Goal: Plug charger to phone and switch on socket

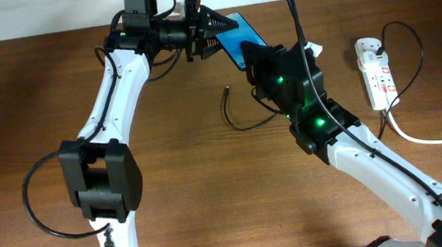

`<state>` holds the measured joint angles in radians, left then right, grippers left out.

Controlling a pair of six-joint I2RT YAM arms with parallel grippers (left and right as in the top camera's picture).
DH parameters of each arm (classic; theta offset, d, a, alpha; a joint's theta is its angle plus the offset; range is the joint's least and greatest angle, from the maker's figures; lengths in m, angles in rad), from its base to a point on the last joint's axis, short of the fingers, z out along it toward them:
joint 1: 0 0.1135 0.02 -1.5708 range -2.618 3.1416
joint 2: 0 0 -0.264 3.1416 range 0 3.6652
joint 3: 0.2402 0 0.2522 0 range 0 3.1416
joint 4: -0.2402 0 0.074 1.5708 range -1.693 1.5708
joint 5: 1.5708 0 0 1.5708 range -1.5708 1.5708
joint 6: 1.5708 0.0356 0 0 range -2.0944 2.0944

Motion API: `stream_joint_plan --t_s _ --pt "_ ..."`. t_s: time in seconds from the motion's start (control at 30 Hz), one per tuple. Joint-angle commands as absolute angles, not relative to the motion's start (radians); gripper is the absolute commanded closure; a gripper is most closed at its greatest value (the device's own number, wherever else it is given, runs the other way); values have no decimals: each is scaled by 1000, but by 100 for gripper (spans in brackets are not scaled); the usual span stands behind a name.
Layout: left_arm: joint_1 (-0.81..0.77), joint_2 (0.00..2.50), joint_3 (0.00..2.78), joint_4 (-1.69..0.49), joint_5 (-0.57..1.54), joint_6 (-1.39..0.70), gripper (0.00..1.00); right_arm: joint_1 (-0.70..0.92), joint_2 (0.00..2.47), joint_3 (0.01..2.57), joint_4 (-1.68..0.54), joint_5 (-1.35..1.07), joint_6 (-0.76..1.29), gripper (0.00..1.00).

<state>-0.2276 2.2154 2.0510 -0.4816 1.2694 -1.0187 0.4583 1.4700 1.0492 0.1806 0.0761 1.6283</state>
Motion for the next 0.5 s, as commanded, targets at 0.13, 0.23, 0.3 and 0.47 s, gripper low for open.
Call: stream_joint_plan --t_s 0.13,0.23,0.3,0.47 --pt "-226 2204 2060 -479 1264 -1052 76 466 1468 1068 187 91 1632 96" --pt "-230 2204 2060 -479 1271 -1093 86 466 1468 1068 187 91 1633 96" --pt "-234 2204 2060 -479 1283 -1119 86 466 1468 1068 187 91 1633 96" --pt "-236 2204 2060 -479 1316 -1133 85 466 1470 1068 190 91 1633 96"
